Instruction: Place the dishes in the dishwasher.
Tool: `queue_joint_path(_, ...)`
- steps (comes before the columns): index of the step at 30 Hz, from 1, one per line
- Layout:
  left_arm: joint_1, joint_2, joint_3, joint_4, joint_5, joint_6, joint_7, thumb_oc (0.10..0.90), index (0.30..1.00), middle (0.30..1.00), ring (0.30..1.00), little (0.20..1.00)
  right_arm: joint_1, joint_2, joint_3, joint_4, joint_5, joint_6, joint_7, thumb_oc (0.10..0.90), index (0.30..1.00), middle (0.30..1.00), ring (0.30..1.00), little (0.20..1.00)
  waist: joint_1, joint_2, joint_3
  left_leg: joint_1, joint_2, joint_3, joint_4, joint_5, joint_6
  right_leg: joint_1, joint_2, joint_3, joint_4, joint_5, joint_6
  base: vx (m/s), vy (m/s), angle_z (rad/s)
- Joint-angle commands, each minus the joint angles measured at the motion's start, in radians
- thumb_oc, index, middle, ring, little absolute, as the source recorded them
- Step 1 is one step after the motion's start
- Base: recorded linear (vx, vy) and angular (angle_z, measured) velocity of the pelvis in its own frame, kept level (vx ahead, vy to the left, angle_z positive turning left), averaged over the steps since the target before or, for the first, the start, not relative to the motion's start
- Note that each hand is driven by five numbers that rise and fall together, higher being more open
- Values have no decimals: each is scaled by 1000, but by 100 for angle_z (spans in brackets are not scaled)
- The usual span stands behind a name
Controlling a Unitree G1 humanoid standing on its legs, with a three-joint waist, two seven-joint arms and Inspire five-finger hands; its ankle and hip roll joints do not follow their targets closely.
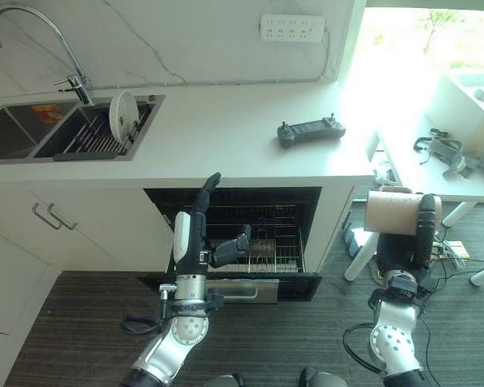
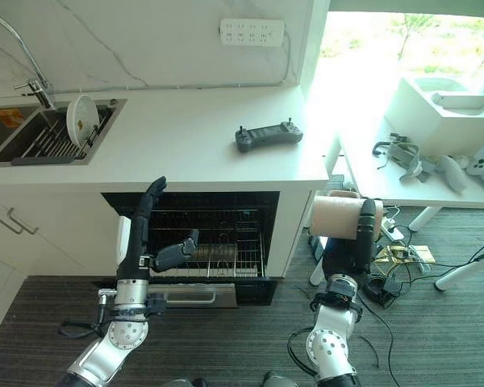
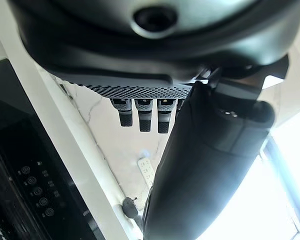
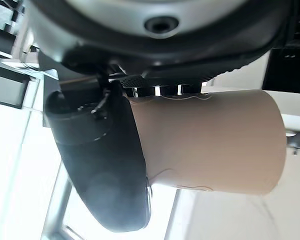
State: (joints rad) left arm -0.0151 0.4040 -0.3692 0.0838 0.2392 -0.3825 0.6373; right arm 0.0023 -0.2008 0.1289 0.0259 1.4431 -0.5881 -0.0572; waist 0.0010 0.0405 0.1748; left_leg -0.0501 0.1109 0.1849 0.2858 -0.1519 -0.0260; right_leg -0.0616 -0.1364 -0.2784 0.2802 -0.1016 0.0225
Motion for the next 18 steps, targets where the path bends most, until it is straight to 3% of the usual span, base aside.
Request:
queue_joint_path(1,-42,71,52,-115,7,-51,-60,800,900,900,900,900,-63,-14,-12,-59,-150,41,65,400,300,300,300,300,-5,-16,-40,14,18,8,14,-110,15,73,-50,16,20,-159,65,-10,33,1)
queue_joint_path(6,-27,116,52,-60,22,-37,-219,800,900,900,900,900,-42,-28,0,17,-202,107,83,400,300,300,300,300,-7,-8,-41,10,18,9,14,-106,10,69,-54,11,20,-160,68,13,39,2)
queue_joint_path(11,-17,169,49,40,67,-86,-304,800,900,900,900,900,-68,-65,12,115,-320,184,72,400,300,300,300,300,12,4,-39,-4,14,0,14,-97,2,62,-64,1,20,-159,73,50,64,1)
queue_joint_path(15,-2,199,43,91,95,-110,-341,800,900,900,900,900,-111,-108,7,161,-361,218,59,400,300,300,300,300,32,11,-25,-29,11,-8,14,-91,-5,43,-76,-10,20,-154,79,22,65,8)
queue_joint_path(18,-27,221,13,130,154,-123,-306,800,900,900,900,900,-179,-158,6,198,-376,237,44,400,300,300,300,300,46,19,-2,-65,7,-18,14,-81,-8,13,-84,-13,20,-145,83,-72,73,13)
